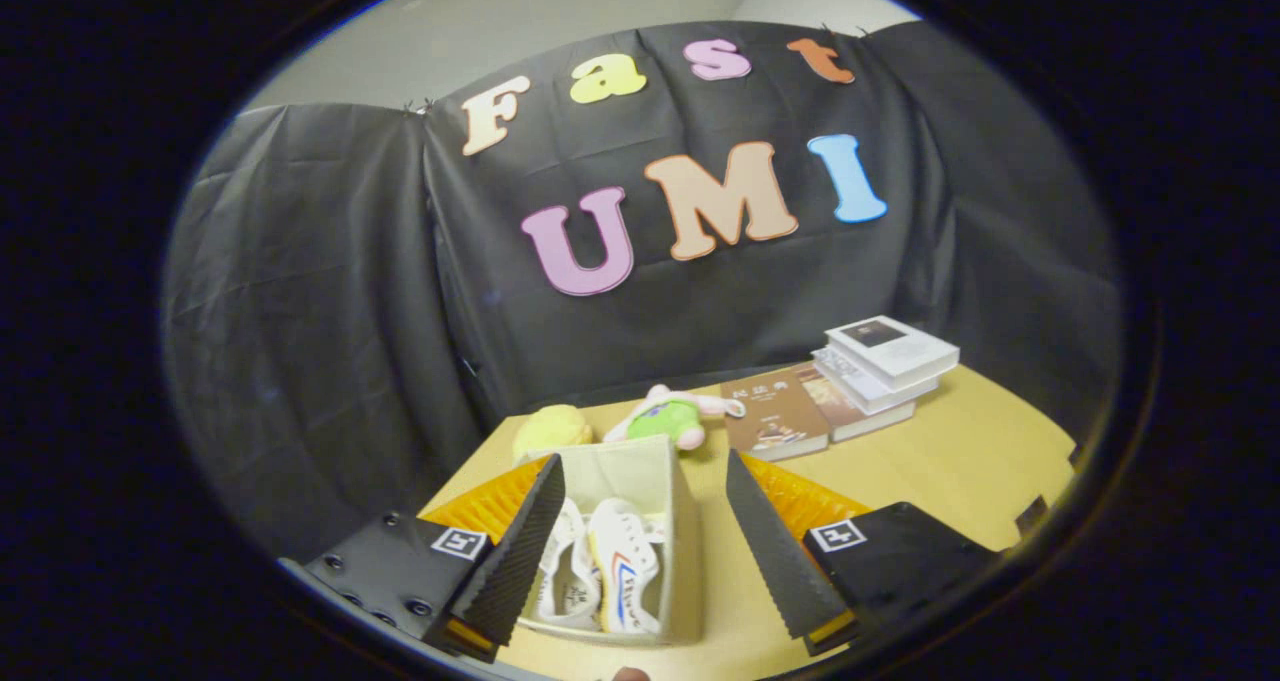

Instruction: Open the storage box then place both shoes into the box .Put the left shoe in first, then the right shoe, with the right side of both shoes facing outward in a uniform manner.

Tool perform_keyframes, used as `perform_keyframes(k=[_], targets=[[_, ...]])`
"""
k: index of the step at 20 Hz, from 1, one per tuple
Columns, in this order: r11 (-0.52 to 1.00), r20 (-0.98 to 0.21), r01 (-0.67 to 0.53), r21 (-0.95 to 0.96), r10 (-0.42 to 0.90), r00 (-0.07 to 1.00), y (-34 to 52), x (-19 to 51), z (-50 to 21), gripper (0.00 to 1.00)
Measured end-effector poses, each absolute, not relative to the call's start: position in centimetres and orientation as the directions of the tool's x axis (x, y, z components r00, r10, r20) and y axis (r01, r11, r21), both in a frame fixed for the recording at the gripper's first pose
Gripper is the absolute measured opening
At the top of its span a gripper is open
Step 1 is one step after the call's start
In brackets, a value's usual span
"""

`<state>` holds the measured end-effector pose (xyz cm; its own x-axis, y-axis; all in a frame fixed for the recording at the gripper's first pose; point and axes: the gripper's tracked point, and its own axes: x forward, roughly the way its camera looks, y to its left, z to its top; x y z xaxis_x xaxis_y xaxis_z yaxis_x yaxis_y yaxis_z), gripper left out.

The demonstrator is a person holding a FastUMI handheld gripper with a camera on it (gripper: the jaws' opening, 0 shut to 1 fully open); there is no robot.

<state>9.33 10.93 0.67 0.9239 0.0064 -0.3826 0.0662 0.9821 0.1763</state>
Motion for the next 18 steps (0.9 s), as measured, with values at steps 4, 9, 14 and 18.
perform_keyframes(k=[4, 9, 14, 18], targets=[[0.988, -0.329, 0.106, 0.109, -0.064, 0.942, 7.6, 6.6, 1.1, 1.00], [0.985, -0.246, 0.158, 0.070, -0.136, 0.960, 2.7, 4.8, 2.0, 1.00], [0.983, -0.161, 0.169, 0.077, -0.155, 0.975, -1.7, 4.6, 1.7, 1.00], [0.978, -0.149, 0.200, 0.068, -0.188, 0.971, -5.8, 4.6, 0.3, 1.00]])
